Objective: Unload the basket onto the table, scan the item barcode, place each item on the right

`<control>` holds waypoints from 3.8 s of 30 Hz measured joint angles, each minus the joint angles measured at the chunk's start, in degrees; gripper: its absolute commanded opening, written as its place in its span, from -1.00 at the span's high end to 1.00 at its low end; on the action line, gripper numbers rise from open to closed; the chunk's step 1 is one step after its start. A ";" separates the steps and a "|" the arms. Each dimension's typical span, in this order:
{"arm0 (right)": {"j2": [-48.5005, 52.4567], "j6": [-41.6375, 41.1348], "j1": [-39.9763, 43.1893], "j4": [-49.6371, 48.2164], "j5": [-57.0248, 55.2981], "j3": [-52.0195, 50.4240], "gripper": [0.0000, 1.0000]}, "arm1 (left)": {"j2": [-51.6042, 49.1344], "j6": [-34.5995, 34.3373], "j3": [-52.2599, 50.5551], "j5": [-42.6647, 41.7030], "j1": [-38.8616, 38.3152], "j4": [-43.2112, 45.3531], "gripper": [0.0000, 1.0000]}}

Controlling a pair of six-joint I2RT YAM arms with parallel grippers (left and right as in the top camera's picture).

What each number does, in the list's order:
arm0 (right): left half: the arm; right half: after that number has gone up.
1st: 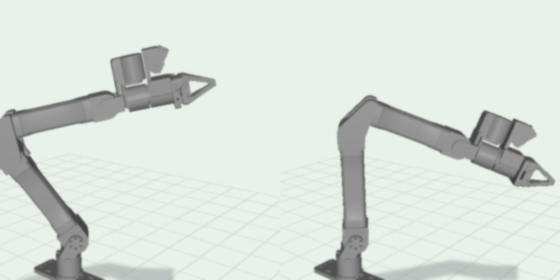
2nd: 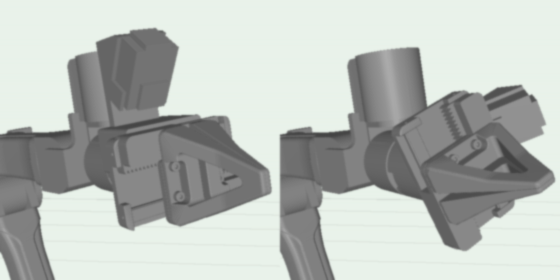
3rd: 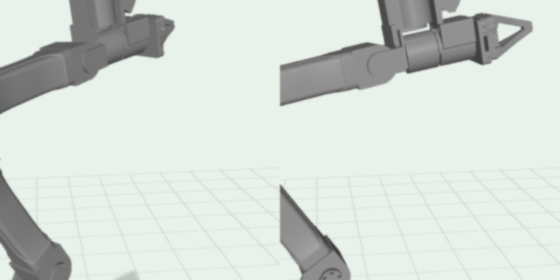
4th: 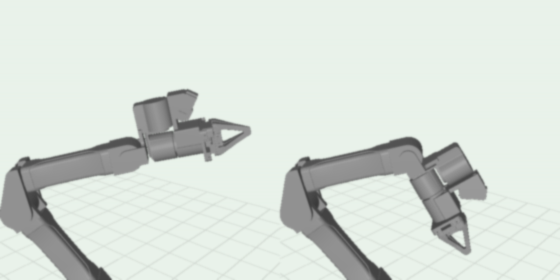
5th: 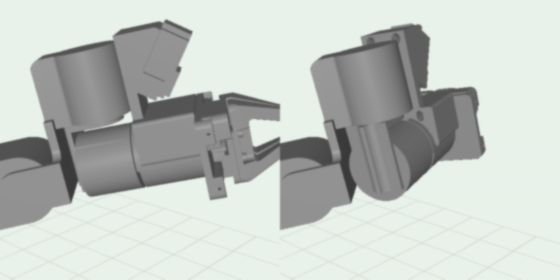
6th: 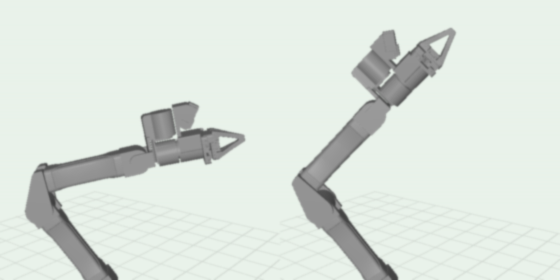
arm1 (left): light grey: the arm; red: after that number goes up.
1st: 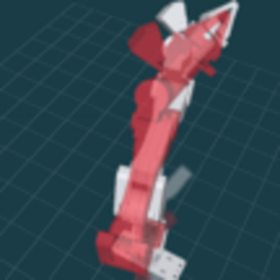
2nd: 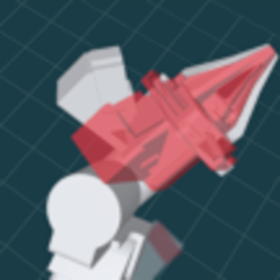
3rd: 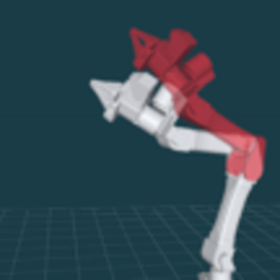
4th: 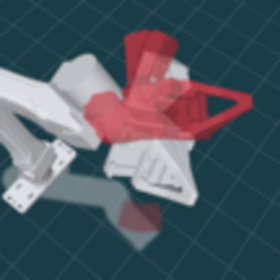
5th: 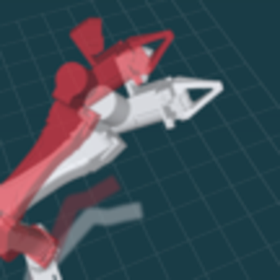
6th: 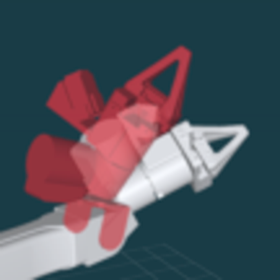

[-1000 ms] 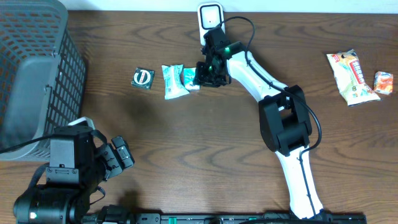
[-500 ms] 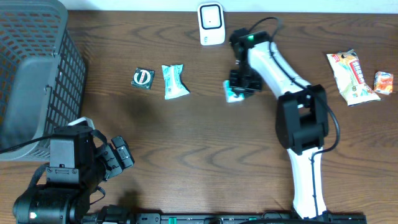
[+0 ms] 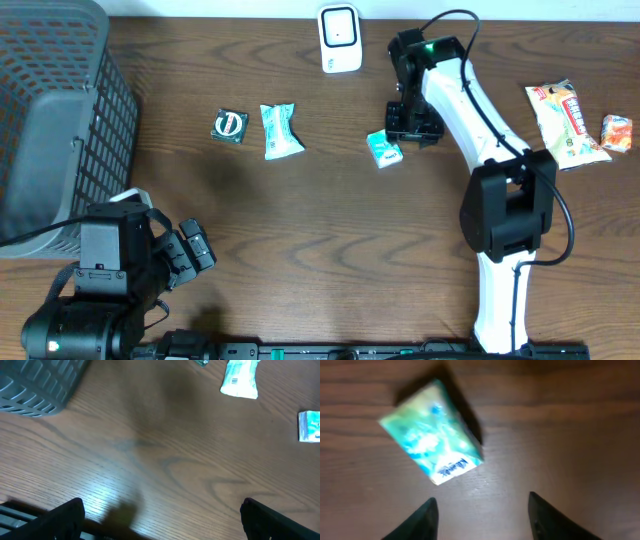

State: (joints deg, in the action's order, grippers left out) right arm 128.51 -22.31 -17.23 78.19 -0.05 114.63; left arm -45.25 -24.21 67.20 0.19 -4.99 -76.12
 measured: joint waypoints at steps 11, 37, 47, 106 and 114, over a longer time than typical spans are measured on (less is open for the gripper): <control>-0.02 3.54 -10.93 -5.22 -11.96 -0.04 -0.05 | 0.00 0.00 0.00 0.00 0.00 0.00 -0.96; 10.23 6.71 -15.28 -9.16 -25.42 -0.35 0.15 | 0.00 0.00 0.00 -0.02 0.00 -0.02 -0.95; 10.58 7.26 -15.17 -8.59 -27.02 -0.35 0.39 | 0.00 0.00 0.00 -0.02 0.00 0.00 -0.96; 7.69 20.33 13.05 8.79 29.51 2.93 0.37 | 0.00 0.00 0.00 -0.02 0.00 0.00 -0.96; 7.39 21.68 9.44 9.79 28.52 3.82 -0.99 | 0.00 0.00 0.00 -0.02 0.00 0.00 -0.96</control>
State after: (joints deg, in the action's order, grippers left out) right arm 135.90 -0.62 -7.79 87.99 28.47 118.45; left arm -45.25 -24.21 67.20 0.16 -4.99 -76.12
